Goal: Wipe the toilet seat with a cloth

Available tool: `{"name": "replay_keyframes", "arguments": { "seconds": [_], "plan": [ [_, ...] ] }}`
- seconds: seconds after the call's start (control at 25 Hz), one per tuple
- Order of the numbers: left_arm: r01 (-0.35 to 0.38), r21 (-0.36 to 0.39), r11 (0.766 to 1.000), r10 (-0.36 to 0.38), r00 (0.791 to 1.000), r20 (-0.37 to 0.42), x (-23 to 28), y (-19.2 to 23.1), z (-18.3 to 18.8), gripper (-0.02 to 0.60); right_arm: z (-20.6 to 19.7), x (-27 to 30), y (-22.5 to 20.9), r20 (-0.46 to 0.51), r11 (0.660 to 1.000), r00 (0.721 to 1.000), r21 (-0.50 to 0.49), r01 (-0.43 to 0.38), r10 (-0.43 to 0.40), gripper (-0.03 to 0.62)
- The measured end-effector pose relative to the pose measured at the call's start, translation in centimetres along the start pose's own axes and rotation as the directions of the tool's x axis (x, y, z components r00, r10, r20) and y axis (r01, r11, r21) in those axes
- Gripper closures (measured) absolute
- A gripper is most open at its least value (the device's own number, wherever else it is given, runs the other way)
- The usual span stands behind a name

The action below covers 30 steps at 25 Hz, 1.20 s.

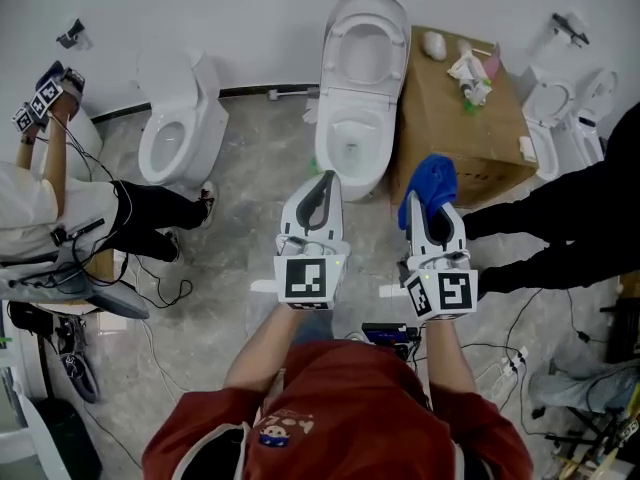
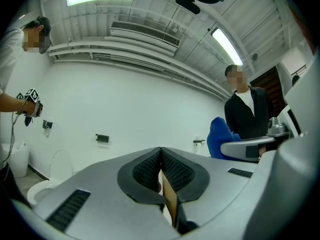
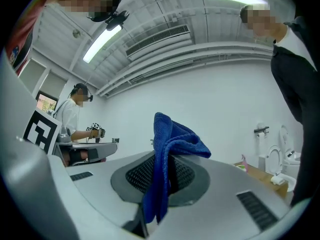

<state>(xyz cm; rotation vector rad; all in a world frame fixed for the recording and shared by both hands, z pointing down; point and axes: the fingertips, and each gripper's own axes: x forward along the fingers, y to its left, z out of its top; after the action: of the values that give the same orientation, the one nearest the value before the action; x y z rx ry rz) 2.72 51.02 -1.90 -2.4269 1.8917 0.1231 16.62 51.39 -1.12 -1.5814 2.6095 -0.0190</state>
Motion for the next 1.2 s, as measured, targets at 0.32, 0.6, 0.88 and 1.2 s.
{"name": "replay_keyframes", "arguments": {
  "seconds": [0.32, 0.6, 0.88, 1.2],
  "plan": [
    [0.043, -0.010, 0.999, -0.043, 0.999, 0.012, 5.7, 6.6, -0.1, 0.566, -0.3, 8.1, 1.8, -0.004, 0.999, 1.000, -0.031, 0.030, -0.030, 0.534],
    [0.082, -0.016, 0.996, -0.082, 0.996, 0.028, 9.0, 8.5, 0.0, 0.566, -1.0, 11.7, 1.8, 0.004, 0.998, 0.998, -0.026, 0.056, -0.056, 0.534],
    [0.085, -0.043, 0.995, -0.084, 0.996, 0.018, 12.3, 9.9, -1.0, 0.566, -2.0, 14.8, -0.1, -0.003, 0.996, 0.996, -0.004, 0.085, -0.085, 0.534],
    [0.071, -0.002, 0.997, -0.071, 0.997, -0.010, 21.1, 10.4, -3.9, 0.566, -4.1, 21.5, -6.1, -0.007, 0.996, 0.996, 0.009, 0.087, -0.087, 0.534]
  ]
}}
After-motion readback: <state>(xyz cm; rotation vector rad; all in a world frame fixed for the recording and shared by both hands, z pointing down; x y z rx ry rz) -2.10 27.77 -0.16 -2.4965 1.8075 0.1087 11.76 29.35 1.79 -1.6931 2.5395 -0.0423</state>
